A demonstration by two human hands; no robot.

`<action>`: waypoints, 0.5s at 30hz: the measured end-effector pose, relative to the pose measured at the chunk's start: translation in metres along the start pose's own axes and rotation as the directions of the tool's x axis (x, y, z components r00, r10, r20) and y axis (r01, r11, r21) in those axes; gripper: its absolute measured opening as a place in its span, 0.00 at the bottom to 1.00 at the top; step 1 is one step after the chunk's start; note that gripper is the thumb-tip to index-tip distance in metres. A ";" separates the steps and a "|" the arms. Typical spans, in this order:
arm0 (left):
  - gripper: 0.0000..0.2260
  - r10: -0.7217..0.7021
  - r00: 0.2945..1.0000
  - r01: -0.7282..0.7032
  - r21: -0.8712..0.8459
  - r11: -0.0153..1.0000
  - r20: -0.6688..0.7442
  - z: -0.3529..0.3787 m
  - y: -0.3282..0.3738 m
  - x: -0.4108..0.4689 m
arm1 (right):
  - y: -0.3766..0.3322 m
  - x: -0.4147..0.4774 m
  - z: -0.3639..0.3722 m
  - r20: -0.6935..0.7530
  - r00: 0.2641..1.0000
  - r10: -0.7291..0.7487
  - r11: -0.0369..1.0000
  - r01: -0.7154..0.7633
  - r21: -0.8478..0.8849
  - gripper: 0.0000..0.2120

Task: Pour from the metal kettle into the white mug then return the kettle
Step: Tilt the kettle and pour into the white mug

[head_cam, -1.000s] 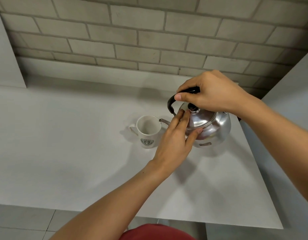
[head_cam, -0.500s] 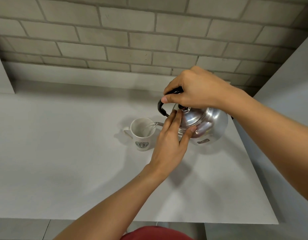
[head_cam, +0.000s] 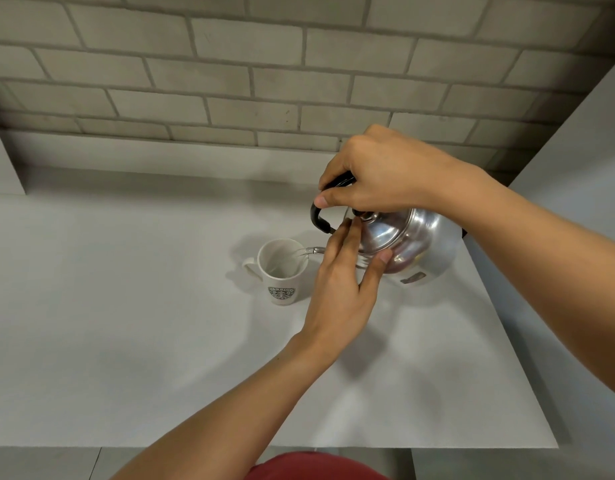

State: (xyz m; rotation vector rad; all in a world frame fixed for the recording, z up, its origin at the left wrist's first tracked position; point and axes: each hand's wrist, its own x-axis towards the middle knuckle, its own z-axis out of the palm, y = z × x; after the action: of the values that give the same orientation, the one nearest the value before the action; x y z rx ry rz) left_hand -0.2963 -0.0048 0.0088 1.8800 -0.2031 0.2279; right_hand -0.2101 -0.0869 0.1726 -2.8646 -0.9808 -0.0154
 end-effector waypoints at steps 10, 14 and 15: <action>0.28 0.010 1.000 -0.010 -0.052 0.999 -0.008 0.003 0.004 0.003 | 0.000 -0.002 -0.006 0.011 1.000 -0.013 1.000 0.014 -0.022 0.15; 0.28 0.017 1.000 -0.018 -0.058 0.998 -0.025 0.005 0.006 0.004 | 0.000 -0.002 -0.008 0.006 1.000 -0.018 0.999 0.019 -0.038 0.15; 0.28 0.023 0.999 -0.024 -0.060 0.998 -0.031 0.006 0.007 0.005 | -0.001 -0.002 -0.009 0.006 1.000 -0.019 0.999 0.019 -0.038 0.15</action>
State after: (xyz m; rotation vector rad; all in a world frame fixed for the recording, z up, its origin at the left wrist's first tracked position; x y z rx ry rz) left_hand -0.2934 -0.0125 0.0150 1.8139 -0.2096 0.2630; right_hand -0.2118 -0.0887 0.1815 -2.8908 -1.0195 -0.0283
